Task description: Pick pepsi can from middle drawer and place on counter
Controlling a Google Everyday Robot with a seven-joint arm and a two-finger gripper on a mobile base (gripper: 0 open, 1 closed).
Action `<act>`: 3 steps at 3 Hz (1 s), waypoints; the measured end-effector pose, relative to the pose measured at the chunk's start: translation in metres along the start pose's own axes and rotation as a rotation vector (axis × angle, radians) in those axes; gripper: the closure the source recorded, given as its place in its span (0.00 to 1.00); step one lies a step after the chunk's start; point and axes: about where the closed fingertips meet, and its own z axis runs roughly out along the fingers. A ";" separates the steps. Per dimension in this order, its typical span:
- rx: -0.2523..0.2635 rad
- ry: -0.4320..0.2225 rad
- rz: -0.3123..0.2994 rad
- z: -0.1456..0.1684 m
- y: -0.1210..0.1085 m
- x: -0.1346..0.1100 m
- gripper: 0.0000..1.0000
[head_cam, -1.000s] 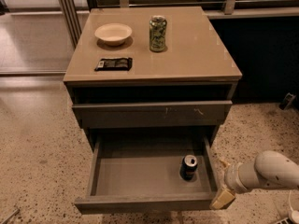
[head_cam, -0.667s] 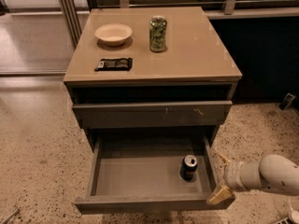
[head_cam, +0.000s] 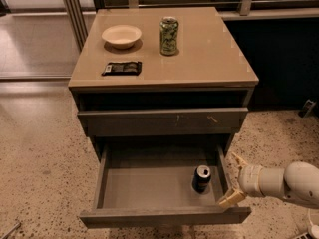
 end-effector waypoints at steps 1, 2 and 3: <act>0.000 -0.001 0.001 0.000 0.000 0.000 0.00; 0.024 -0.021 0.008 0.009 -0.001 0.012 0.00; 0.046 -0.055 0.022 0.025 -0.009 0.020 0.00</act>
Offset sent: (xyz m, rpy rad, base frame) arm 0.0093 -0.0114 -0.0313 0.0436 -0.0511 -0.0513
